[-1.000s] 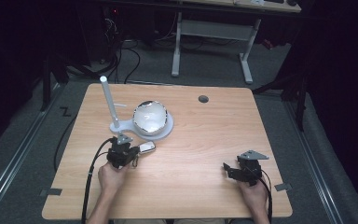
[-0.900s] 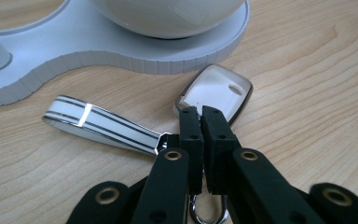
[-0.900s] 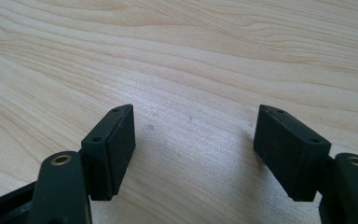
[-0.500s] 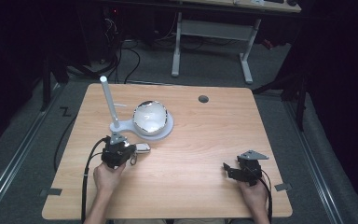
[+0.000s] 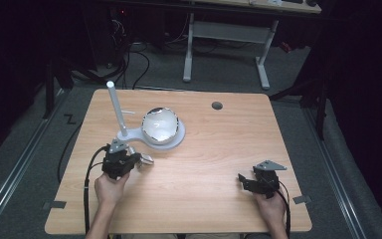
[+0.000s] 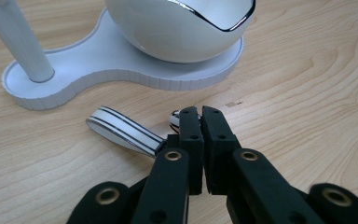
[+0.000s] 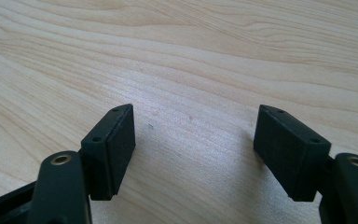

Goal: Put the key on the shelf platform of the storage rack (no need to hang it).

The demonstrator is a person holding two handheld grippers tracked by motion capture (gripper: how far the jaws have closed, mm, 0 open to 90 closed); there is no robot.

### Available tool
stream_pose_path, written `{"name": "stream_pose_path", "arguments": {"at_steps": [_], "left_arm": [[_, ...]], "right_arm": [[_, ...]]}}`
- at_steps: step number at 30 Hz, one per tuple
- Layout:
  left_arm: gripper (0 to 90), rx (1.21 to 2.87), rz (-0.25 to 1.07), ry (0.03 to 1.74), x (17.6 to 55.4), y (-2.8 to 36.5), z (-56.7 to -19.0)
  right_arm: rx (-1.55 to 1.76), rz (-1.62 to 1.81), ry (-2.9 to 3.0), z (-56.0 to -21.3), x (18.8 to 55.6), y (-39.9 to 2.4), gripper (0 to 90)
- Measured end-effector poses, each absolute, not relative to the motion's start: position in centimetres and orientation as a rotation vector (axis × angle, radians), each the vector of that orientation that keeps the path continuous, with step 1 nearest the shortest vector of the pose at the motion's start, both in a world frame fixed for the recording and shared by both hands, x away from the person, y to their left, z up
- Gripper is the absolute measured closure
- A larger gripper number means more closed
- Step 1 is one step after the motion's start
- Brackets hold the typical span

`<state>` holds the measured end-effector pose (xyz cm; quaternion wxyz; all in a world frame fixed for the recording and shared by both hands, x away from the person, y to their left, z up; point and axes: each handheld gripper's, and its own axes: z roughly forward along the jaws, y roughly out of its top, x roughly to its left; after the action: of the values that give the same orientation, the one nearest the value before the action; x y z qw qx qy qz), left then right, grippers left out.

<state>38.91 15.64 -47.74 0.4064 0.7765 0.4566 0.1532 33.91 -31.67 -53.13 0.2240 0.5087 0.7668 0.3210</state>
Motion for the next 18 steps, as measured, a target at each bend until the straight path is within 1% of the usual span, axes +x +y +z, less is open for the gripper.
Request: {"name": "stream_pose_path", "arguments": {"at_steps": [9,13,18], "left_arm": [[88.0,1.944,0.405,1.132,38.8,15.8,-46.0],[88.0,1.966,0.436,1.116,38.6,15.6,-45.5],[88.0,1.973,0.433,1.102,38.5,15.4,-45.0]], "right_arm": [[1.403,0.885,2.117,-53.1,33.9,-31.7,29.8],[1.404,0.885,2.116,-53.1,33.9,-31.7,29.9],[1.403,0.885,2.117,-53.1,33.9,-31.7,29.8]]}}
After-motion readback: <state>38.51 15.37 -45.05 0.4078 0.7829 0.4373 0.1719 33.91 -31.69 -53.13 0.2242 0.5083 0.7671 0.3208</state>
